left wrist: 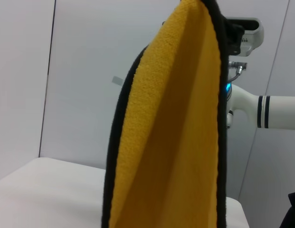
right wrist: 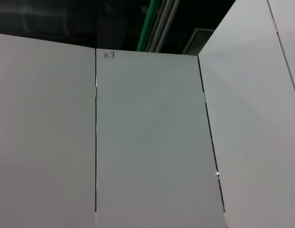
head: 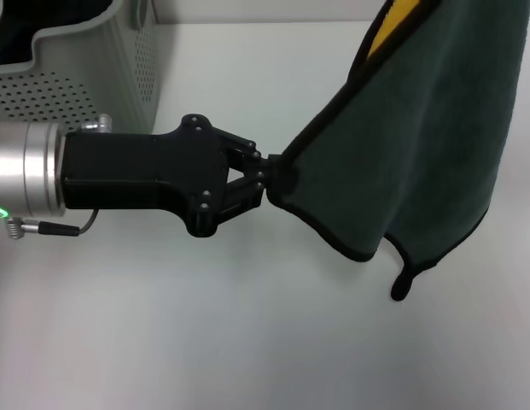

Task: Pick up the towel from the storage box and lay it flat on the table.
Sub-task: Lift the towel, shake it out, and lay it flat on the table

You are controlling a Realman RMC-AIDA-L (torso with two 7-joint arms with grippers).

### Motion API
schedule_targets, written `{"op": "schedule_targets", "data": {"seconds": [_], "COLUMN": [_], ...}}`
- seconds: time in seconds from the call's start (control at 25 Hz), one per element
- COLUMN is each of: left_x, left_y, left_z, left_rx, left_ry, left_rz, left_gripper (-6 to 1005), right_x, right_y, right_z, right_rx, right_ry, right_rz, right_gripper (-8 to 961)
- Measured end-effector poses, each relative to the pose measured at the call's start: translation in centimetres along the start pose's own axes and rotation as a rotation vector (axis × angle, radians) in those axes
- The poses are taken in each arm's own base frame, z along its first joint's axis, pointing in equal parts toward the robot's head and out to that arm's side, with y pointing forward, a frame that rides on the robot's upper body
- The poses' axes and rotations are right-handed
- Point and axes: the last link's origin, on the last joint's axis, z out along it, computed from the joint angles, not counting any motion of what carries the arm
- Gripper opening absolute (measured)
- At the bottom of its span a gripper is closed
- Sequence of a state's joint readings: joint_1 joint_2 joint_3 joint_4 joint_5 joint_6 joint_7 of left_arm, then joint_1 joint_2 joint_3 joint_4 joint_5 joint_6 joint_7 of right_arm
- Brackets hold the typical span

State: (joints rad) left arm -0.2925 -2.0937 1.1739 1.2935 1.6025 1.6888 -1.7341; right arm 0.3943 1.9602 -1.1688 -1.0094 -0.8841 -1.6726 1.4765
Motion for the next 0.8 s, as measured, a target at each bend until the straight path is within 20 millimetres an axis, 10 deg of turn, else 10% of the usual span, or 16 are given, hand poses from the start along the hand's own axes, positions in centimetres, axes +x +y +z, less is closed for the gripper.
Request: {"op": "schedule_targets", "data": {"seconds": [0.24,0.8], "left_x": [0.0,4.4], "left_y": [0.0,0.1], "left_z": [0.3,-3.9], "left_rx": [-0.011,0.135], "left_ry": [-0.017,0.007], "left_rz": [0.0,0.117], "left_gripper": [64,14], "right_x": [0.0,2.6], "right_y": [0.1,-1.1], "right_z": [-0.1,-1.1], "right_rx": [-0.005,0.062], "right_ry": [0.0,0.101], "right_rz": [0.004,0.094], "right_gripper": [85,95]}}
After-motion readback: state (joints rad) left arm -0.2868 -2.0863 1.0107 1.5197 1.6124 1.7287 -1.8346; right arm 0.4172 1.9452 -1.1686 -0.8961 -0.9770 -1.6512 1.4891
